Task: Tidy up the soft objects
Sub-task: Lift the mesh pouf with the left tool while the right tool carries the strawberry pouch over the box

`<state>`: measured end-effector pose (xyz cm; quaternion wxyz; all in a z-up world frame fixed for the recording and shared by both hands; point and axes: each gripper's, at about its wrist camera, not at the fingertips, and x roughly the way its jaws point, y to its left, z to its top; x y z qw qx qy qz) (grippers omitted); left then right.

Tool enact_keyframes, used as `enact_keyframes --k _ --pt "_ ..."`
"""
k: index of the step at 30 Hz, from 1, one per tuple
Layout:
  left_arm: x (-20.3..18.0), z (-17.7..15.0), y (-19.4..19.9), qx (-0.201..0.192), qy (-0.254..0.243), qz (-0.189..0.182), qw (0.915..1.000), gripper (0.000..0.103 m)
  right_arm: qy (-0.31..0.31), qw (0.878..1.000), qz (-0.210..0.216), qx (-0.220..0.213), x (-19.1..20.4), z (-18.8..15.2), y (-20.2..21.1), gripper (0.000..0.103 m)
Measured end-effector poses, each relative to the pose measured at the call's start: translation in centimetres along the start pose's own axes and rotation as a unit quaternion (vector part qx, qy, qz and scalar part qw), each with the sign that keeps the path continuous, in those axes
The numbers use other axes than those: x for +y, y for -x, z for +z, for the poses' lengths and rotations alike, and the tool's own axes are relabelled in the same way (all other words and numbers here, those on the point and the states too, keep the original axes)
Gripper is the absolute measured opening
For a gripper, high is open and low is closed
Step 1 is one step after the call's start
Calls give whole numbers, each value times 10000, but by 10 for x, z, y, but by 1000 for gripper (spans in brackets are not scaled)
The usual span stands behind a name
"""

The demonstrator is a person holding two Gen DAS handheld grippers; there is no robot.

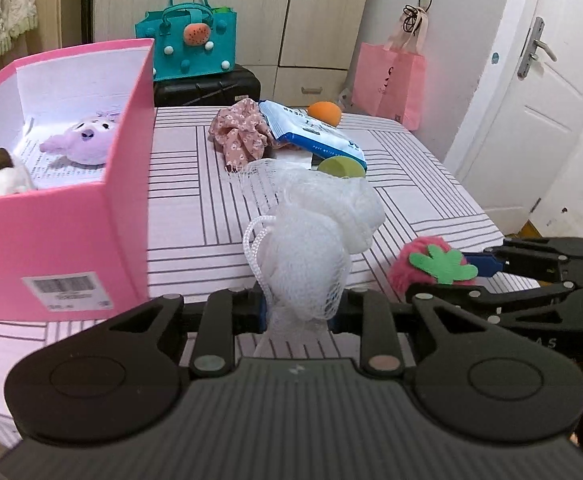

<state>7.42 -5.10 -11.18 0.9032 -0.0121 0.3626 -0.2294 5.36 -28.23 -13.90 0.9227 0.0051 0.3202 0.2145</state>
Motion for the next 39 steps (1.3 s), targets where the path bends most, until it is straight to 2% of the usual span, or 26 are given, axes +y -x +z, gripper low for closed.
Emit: enact_keyframes --k 5,13,18,23,30,34,39 --pt "13 9 17 428 49 -225 9988 25 157 9996 122 218 7 11 11 48" --pt "35 31 62 627 -131 -174 9978 25 368 9972 460 470 17 38 28 48" --pt "44 45 87 825 -142 -350 9959 25 443 9941 765 628 27 60 35 48" --pt "50 53 113 672 -289 -194 9971 25 618 9909 1010 641 43 81 36 48" --pt "72 63 129 427 -242 -172 9986 25 1026 9856 1212 581 71 107 25 49" --pt "90 70 122 322 -96 -168 9993 25 1248 9863 1013 378 81 122 10 49" --pt "119 85 97 379 115 -209 9990 25 1230 9863 1090 171 86 147 -12 49"
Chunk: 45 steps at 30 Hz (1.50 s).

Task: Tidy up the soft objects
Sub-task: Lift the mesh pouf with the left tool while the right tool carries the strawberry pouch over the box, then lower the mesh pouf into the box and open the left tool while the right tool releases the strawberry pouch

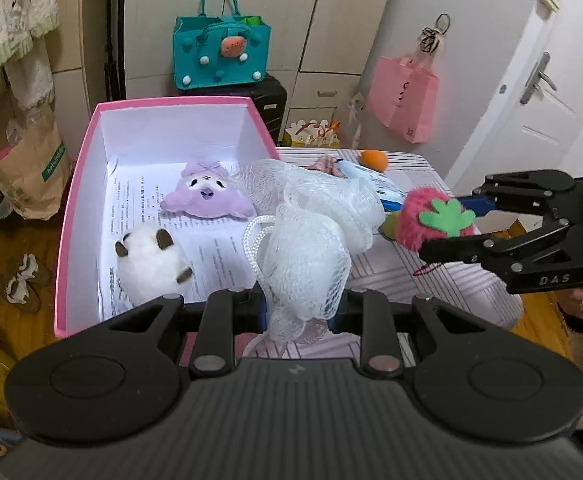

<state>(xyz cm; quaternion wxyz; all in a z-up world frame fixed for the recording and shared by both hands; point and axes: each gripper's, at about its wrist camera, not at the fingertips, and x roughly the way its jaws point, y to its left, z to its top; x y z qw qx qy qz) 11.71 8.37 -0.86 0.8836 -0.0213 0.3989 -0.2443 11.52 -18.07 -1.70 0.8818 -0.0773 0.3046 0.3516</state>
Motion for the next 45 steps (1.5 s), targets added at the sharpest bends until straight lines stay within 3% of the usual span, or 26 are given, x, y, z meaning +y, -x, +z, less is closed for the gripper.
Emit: enact_keyframes --k 7,14,24,32,35,39,45 --pt "30 21 -35 136 151 -3 9998 25 79 9997 149 -191 -3 40 -36 49" --pt "61 47 -57 29 164 567 9983 25 56 9993 318 -173 -13 80 -83 49" --pt "91 74 -99 175 -49 1375 9903 27 -519 9961 548 462 -46 120 -170 49" --pt "106 79 -122 473 -11 1407 9889 28 -966 9895 640 863 -61 131 -220 50" --pt "110 81 -124 490 36 1471 9879 35 -1062 9874 654 970 -65 133 -231 50" --pt "108 77 -120 498 68 1274 9906 46 -1056 9871 593 1046 -65 130 -241 50" --pt "103 72 -113 344 51 1390 9897 52 -1080 9866 456 1139 -64 129 -251 55"
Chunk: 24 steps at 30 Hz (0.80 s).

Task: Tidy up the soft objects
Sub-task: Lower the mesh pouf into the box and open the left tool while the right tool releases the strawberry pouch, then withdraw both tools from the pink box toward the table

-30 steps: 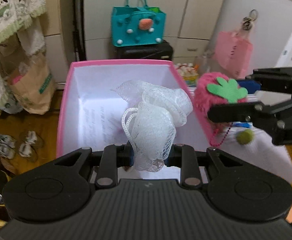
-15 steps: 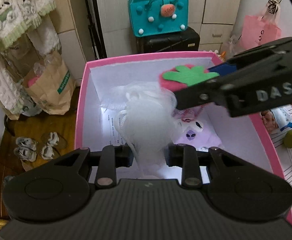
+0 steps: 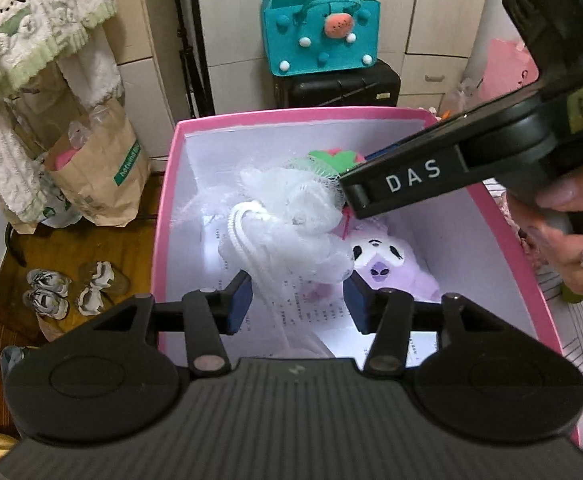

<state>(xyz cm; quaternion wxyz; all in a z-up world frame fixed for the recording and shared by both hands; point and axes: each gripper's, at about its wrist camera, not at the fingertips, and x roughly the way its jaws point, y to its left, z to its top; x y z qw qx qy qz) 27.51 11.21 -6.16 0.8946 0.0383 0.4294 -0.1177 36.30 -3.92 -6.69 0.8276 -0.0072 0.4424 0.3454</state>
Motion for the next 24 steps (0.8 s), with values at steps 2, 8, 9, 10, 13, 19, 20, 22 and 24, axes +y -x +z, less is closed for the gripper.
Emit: enact_keyframes --k 2,8,9,10,13,19,20,22,24 --pt "2 -1 2 -19 67 -12 10000 57 -35 10000 -77 14 0 0 -2 55" --pt "8 -5 18 -281 233 3 9993 60 -58 9999 -125 -69 1 -5 11 62" --pt "10 -6 20 -284 252 -30 9993 60 -34 9999 -134 -94 2 -6 15 62" --pt "12 -6 21 -286 287 -37 9992 60 8 9998 -137 -126 4 -7 20 62" --pt "15 -7 30 -365 297 -75 9989 62 142 9994 -189 -245 11 -13 36 62" --pt "13 -14 53 -522 239 -189 9982 62 464 9977 -286 -401 30 -31 73 62" --pt "12 -15 57 -527 228 -238 9981 62 501 9975 -281 -420 33 -34 79 62" --pt "11 -17 64 -512 214 -354 9978 64 561 9972 -240 -439 39 -40 92 62" --pt "8 -20 72 -501 177 -415 9977 65 623 9968 -210 -444 44 -46 106 62"
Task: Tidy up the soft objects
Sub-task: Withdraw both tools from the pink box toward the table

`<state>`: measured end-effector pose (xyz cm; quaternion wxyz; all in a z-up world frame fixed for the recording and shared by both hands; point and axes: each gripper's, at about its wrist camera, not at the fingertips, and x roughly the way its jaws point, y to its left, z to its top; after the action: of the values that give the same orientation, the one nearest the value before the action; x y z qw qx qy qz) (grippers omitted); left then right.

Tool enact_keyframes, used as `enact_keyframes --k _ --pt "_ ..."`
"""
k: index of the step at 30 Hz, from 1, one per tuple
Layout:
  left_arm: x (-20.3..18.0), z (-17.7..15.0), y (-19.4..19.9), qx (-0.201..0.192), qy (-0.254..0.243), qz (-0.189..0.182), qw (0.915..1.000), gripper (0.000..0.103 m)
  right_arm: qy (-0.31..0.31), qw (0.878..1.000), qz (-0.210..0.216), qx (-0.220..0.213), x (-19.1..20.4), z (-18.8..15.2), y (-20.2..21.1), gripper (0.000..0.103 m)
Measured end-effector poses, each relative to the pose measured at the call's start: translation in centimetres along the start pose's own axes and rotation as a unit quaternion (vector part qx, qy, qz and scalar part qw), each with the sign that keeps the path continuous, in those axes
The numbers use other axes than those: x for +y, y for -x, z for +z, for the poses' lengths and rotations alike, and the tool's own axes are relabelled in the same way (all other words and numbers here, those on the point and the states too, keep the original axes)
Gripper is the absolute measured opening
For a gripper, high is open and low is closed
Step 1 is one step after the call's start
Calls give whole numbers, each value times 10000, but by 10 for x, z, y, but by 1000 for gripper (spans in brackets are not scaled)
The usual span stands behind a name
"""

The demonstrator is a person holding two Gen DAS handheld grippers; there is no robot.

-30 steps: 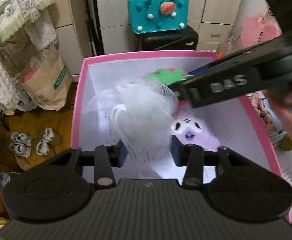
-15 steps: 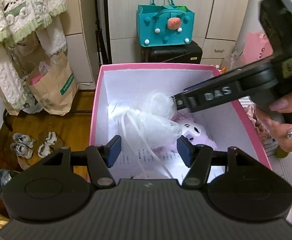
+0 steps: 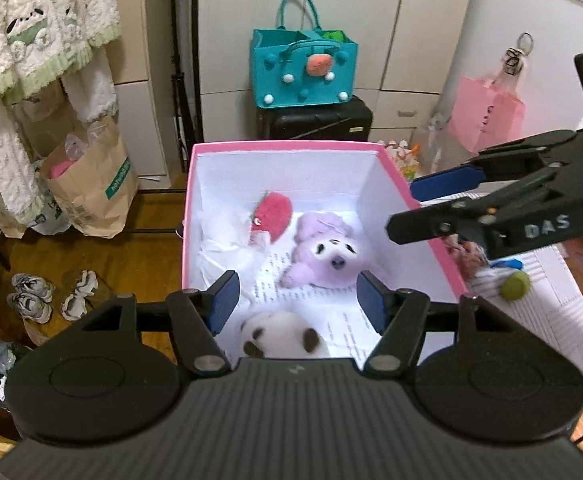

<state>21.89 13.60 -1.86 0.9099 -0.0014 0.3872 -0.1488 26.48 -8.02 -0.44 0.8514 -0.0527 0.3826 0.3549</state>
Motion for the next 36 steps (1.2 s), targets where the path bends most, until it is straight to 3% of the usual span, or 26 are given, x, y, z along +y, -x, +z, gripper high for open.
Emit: enact_keyframes --k 10,17,30,36 --pt "-25 -9 44 251 -144 -441 9986 66 -45 9999 102 -44 15 -23 68 62" --pt "-50 -17 73 152 -423 -372 9983 68 16 9999 36 -137 21 -50 114 62" --pt "-114 -51 108 98 -757 -784 9940 74 -45 9998 -134 -115 8 -123 176 63" --pt "-142 -67 113 145 -975 -781 9921 76 -33 9996 -241 -161 1 -158 197 65"
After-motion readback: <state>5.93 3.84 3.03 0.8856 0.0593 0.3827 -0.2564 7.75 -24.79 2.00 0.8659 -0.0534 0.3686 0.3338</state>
